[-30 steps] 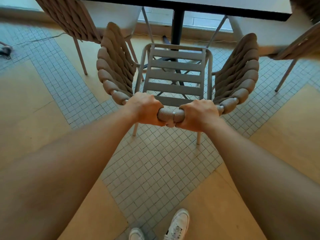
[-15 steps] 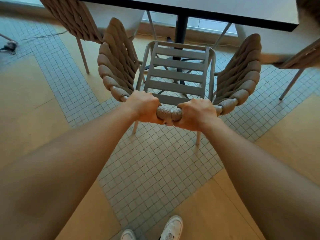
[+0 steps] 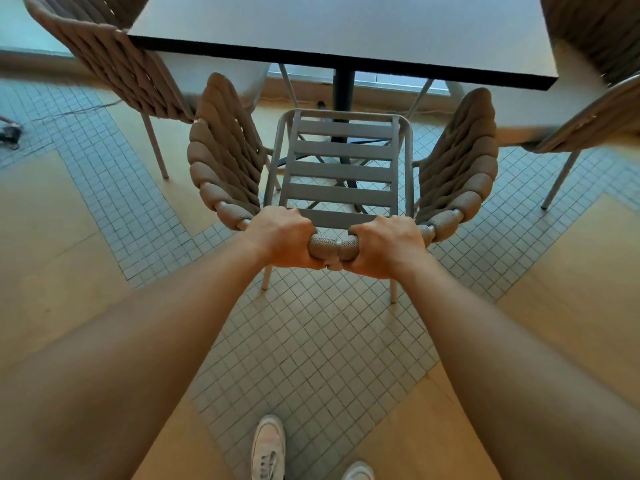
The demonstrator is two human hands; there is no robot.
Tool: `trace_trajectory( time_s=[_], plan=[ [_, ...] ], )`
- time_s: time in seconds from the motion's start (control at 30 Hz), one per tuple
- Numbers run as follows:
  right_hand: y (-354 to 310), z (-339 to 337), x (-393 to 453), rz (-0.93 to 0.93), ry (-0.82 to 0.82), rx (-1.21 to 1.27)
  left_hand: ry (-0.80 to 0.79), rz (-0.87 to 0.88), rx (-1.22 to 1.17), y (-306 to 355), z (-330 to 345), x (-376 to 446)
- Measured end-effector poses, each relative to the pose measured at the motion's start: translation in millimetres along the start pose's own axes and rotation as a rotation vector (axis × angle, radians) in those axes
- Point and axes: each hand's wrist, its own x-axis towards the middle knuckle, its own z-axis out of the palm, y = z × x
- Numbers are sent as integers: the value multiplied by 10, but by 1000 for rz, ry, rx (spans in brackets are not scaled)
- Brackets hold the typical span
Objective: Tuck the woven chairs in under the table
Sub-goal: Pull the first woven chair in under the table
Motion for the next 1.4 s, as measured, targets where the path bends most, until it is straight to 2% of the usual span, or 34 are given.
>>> trace_trajectory(
  time_s=[0.23, 0.43, 0.5, 0.57, 0.6, 0.67, 0.73, 0.8, 0.9, 0.97, 1.0, 1.2, 1.4],
  plan=[
    [-103, -90, -5, 56, -85, -6, -10, 138, -56, -138, 24, -24],
    [-325, -105, 51, 109, -47, 41, -38, 193, -37, -397, 15, -81],
    [-357, -93, 32, 117, -10, 68, 55, 223, -48, -478, 54, -141],
    [-375, -32, -30, 78, 110, 114, 276, 201, -130, -480, 167, -232],
    [-404, 7, -62, 66, 207, 129, 391, 113, -161, -433, 223, -262],
    [-519, 58, -111, 167, 422, 181, 574, -251, -194, -240, 308, -281],
    [-676, 120, -126, 501, 559, 343, 670, -701, -402, -12, 307, -218],
    [-859, 143, -63, 894, 641, 620, 738, -1069, -770, 112, 216, -121],
    [-1010, 85, 168, 1323, 764, 1092, 788, -1425, -1192, 26, 111, 32],
    [-1012, 64, 295, 1404, 889, 1347, 801, -1509, -1320, -25, 107, 61],
    [-1010, 64, 323, 1405, 943, 1383, 810, -1516, -1332, -26, 113, 59],
    [-994, 87, 408, 1408, 958, 1328, 808, -1515, -1330, -48, 129, 103],
    [-1052, 108, 369, 1402, 934, 1322, 776, -1441, -1312, -88, 159, 23]
  ],
)
